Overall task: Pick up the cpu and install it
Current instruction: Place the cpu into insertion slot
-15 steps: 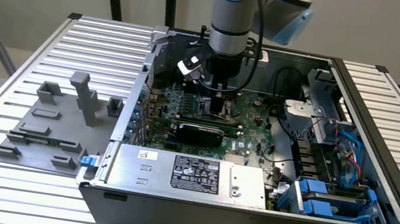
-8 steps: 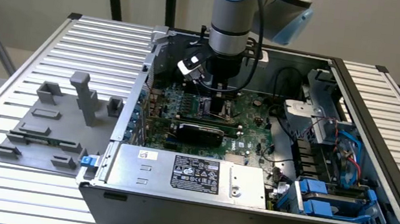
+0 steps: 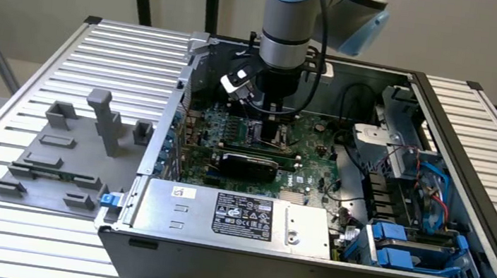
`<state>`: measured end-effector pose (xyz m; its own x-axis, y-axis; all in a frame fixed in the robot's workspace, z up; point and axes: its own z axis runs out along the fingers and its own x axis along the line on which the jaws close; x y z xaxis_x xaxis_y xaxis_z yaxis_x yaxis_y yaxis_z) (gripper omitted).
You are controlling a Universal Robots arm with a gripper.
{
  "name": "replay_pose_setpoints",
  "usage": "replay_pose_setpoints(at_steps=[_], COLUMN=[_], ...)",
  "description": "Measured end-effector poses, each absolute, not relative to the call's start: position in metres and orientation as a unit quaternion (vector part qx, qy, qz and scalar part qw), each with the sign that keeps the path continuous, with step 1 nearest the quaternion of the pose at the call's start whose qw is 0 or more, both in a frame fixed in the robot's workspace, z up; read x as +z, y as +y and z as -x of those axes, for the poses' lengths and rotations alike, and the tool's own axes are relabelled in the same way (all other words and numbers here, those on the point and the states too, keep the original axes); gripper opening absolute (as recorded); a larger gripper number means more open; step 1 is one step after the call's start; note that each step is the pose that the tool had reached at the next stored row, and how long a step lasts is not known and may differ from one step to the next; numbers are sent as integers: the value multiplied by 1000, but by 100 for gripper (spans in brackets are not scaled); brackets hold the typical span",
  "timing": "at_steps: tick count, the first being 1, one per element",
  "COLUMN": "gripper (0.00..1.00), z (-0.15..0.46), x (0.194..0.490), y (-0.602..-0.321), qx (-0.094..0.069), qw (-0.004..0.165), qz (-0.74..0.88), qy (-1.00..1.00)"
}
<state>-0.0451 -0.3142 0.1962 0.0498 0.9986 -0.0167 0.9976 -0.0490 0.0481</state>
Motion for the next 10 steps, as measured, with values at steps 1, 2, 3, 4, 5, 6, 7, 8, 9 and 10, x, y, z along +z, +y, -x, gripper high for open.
replay_pose_setpoints(at_steps=[1, 2, 3, 4, 5, 6, 7, 8, 9, 10], gripper=[63, 63, 63, 63, 63, 63, 63, 63, 63, 63], z=[45, 45, 45, 45, 45, 45, 45, 45, 45, 45], x=[196, 196, 196, 196, 196, 196, 196, 196, 196, 196], y=[-314, -314, -314, -314, -314, -314, -314, -314, -314, -314], qx=[11, 11, 11, 10, 10, 10, 10, 10, 9, 9], qw=[23, 23, 23, 23, 23, 24, 24, 24, 25, 25], qz=[-724, -724, -724, -724, -724, -724, -724, -724, -724, -724], qy=[689, 689, 689, 689, 689, 689, 689, 689, 689, 689])
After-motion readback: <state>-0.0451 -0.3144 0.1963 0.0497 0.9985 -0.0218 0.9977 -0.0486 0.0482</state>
